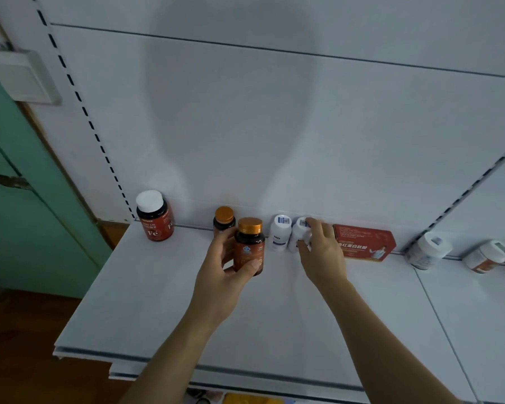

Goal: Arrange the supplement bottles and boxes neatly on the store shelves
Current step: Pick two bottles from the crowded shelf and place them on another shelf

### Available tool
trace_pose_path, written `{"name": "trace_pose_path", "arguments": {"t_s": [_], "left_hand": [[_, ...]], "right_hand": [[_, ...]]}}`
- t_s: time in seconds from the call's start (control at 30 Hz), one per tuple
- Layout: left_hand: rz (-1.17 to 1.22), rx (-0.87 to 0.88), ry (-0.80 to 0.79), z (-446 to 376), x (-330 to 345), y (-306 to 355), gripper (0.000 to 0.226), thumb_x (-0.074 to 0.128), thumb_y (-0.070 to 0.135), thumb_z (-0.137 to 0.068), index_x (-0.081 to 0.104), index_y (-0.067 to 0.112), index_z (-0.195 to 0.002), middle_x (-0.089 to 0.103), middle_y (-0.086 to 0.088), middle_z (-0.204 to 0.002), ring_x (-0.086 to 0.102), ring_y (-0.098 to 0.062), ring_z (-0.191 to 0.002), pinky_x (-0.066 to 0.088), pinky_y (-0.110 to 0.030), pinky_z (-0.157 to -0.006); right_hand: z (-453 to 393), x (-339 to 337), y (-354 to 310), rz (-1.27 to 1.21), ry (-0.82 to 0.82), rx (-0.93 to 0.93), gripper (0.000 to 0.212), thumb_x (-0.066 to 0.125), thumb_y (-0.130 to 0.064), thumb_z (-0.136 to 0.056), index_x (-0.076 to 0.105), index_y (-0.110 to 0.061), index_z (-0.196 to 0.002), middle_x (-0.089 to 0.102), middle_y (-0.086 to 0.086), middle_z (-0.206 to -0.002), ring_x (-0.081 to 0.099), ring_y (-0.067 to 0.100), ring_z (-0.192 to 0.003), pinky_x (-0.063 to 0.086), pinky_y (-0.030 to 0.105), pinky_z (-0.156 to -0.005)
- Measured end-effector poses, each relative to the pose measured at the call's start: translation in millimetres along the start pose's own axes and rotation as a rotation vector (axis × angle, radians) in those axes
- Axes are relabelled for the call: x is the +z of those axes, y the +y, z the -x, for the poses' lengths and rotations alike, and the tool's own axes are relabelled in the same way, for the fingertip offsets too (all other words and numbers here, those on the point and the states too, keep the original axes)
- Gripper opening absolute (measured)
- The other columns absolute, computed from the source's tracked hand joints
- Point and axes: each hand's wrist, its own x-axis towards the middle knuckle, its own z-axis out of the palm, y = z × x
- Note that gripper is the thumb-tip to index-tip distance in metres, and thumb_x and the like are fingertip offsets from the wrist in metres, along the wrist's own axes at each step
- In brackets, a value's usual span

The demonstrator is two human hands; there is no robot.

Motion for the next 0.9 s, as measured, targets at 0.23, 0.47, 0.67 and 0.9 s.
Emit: {"name": "trace_pose_path", "arguments": {"t_s": [0.23,0.47,0.67,0.9], "left_hand": [[0.007,0.023,-0.028,-5.4,-5.5,-0.5,0.058,0.072,0.009,-0.087,0.048,0.049,-0.121,0.06,0.021,-0.123,0.056,0.016,-0.107,0.045,-0.001,-0.076],[0.017,0.035,-0.029,-8.8,-5.8,0.8,0.057,0.073,0.01,-0.087,0.047,0.049,-0.12,0.059,0.023,-0.124,0.054,0.017,-0.108,0.043,0.0,-0.075],[-0.017,0.029,-0.028,-12.4,-2.2,-2.3,0.058,0.075,0.017,-0.087,0.046,0.043,-0.13,0.059,0.023,-0.126,0.053,0.018,-0.11,0.042,0.001,-0.076],[-0.079,0.068,-0.023,-7.5,-3.1,-2.9,0.048,0.073,0.017,-0.09,0.052,0.045,-0.123,0.065,0.028,-0.115,0.056,0.015,-0.11,0.043,-0.001,-0.079]], "right_hand": [[0.7,3.0,2.6,0.07,0.021,-0.033,0.046,0.065,-0.007,-0.087,0.054,-0.009,-0.131,0.057,0.017,-0.122,0.061,0.044,-0.091,0.054,0.047,-0.062],[2.7,-13.1,-1.5,0.076,0.091,-0.094,0.06,0.073,-0.014,-0.085,0.049,-0.013,-0.14,0.053,0.015,-0.128,0.063,0.036,-0.095,0.056,0.041,-0.062],[10.1,-44.9,-44.3,-0.054,0.263,-0.427,0.024,0.064,-0.012,-0.093,0.07,-0.006,-0.115,0.068,0.008,-0.108,0.063,0.028,-0.097,0.055,0.038,-0.08],[15.8,-57.8,-86.3,-0.219,-0.085,-0.552,0.027,0.065,-0.023,-0.095,0.069,-0.023,-0.122,0.07,-0.008,-0.116,0.06,0.012,-0.108,0.05,0.026,-0.091]]}}
